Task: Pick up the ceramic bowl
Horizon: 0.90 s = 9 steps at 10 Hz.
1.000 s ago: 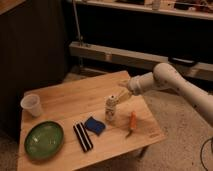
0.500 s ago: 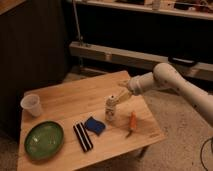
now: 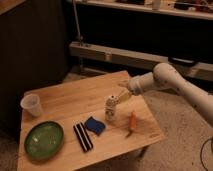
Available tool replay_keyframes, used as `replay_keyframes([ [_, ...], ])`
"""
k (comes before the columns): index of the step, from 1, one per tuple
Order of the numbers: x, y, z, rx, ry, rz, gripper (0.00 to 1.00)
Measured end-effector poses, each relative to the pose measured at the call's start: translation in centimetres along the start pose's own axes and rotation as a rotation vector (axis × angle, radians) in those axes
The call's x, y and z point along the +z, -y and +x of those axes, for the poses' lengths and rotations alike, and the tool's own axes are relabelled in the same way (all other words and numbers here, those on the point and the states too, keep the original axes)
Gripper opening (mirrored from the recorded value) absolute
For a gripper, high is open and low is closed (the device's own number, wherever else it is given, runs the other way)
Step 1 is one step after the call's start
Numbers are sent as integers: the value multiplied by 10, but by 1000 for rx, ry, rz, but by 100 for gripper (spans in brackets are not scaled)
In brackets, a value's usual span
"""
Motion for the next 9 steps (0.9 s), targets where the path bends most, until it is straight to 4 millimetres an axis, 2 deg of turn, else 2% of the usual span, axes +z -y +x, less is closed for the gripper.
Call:
replay_keyframes([
  [9,0,0,0,-4,-5,6,79],
])
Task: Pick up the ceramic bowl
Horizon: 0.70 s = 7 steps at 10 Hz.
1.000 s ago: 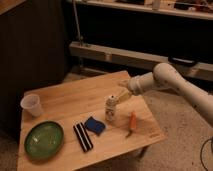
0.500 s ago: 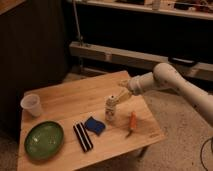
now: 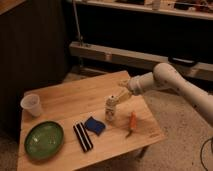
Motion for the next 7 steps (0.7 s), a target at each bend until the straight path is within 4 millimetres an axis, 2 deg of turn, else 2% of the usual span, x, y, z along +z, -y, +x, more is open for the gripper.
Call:
replay_keyframes([
  [1,-1,-3,-2,-22,-7,13,79],
  [3,-10,-29,-24,-143,-49,57,79],
  [4,-15,-49,-39,-200,-74,72,79],
  [5,-21,-78,-59,-267,-124,89,79],
  [6,-21,-103,-74,-329,-175,92,79],
  [7,-20,-120,-80,-371,-211,93,79],
])
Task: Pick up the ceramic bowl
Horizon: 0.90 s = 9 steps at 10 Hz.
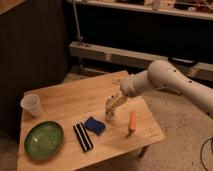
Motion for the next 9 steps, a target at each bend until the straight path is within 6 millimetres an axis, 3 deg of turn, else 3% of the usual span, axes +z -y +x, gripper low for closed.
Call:
replay_keyframes([
  [2,-4,-11,-8,-33,-30,3,79],
  [7,-2,-10,-9,-39,-36,-4,79],
  [9,12,-12,-25,-126,-37,-49,79],
])
